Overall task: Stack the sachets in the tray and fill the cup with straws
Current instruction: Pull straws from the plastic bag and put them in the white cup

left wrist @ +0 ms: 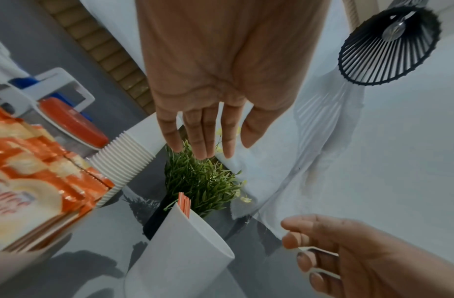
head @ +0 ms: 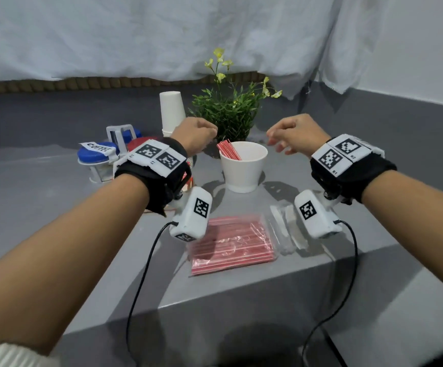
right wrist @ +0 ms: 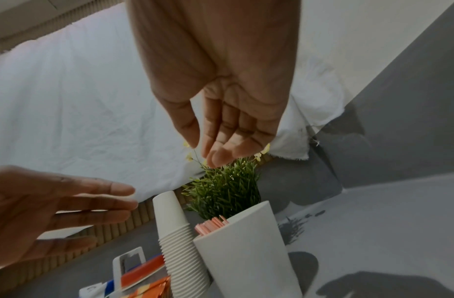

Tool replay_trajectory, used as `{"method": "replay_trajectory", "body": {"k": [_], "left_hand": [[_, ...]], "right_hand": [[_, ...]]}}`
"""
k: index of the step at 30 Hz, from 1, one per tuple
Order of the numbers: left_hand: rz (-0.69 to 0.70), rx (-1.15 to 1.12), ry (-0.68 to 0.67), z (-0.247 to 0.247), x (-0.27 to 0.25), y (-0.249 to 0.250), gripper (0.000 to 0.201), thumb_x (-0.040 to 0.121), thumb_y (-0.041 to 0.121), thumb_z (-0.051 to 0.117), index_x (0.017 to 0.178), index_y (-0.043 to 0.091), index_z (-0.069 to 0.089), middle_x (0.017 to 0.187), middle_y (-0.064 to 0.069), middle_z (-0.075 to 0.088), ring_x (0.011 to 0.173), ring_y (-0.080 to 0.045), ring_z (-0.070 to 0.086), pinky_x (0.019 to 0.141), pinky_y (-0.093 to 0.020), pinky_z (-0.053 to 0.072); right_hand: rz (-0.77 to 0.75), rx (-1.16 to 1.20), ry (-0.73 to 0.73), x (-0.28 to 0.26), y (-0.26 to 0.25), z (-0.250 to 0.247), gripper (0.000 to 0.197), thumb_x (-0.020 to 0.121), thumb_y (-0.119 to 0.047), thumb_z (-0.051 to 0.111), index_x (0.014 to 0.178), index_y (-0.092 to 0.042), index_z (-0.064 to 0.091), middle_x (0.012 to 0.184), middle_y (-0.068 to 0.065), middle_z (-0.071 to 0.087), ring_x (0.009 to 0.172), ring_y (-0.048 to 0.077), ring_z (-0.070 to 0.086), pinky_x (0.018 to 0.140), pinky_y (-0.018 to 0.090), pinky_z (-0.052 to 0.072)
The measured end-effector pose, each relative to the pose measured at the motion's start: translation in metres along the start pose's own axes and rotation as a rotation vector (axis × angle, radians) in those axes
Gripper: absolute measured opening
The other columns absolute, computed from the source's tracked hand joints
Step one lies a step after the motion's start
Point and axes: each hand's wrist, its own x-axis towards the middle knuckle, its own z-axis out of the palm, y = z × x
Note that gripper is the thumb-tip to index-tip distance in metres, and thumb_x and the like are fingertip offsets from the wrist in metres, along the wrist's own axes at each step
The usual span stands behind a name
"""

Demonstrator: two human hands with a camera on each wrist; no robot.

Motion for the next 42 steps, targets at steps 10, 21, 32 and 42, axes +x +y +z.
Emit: {"method": "replay_trajectory", "body": {"k": [10,21,32,42], "left_hand": [[-0.081,0.112,-0.158,0.028,-0.082,-0.012,0.027,0.093,0.015,0.050,0.115,0.003,0.061,0.125,-0.013,0.058,0.119,-0.025,0.051,0.095,-0.027,0.040],[-0.112,0.493,-0.314,0.079,-0.124,-0.044,0.043,0.083,0.029,0.065,0.123,0.018,0.055,0.129,-0.006,0.056,0.118,-0.024,0.051,0.098,-0.029,0.038],[-0.085,0.470,-0.246,0.089,-0.133,-0.048,0.050,0.075,0.034,0.073,0.120,0.018,0.056,0.123,-0.008,0.056,0.115,-0.028,0.052,0.102,-0.047,0.042],[-0.043,0.620,-0.246,0.087,-0.136,-0.056,0.051,0.088,0.044,0.054,0.128,0.014,0.044,0.131,-0.012,0.048,0.123,-0.030,0.043,0.103,-0.044,0.032]], "right_hand": [[0.197,0.086,0.097,-0.082,0.028,0.031,0.031,0.086,-0.005,0.051,0.056,-0.011,0.045,0.064,0.012,0.054,0.056,0.021,0.052,0.058,0.031,0.049],[0.313,-0.053,-0.160,-0.119,0.068,0.051,0.031,0.084,0.005,0.044,0.059,-0.012,0.052,0.060,0.009,0.051,0.044,0.017,0.054,0.042,0.024,0.041],[0.228,0.143,-0.203,-0.137,0.084,0.054,0.028,0.080,0.017,0.043,0.098,0.009,0.063,0.080,0.019,0.059,0.067,0.028,0.056,0.056,0.032,0.046],[0.186,0.257,-0.201,-0.134,0.083,0.053,0.039,0.078,0.023,0.040,0.070,-0.011,0.058,0.056,0.003,0.057,0.040,0.011,0.052,0.036,0.015,0.037]]}}
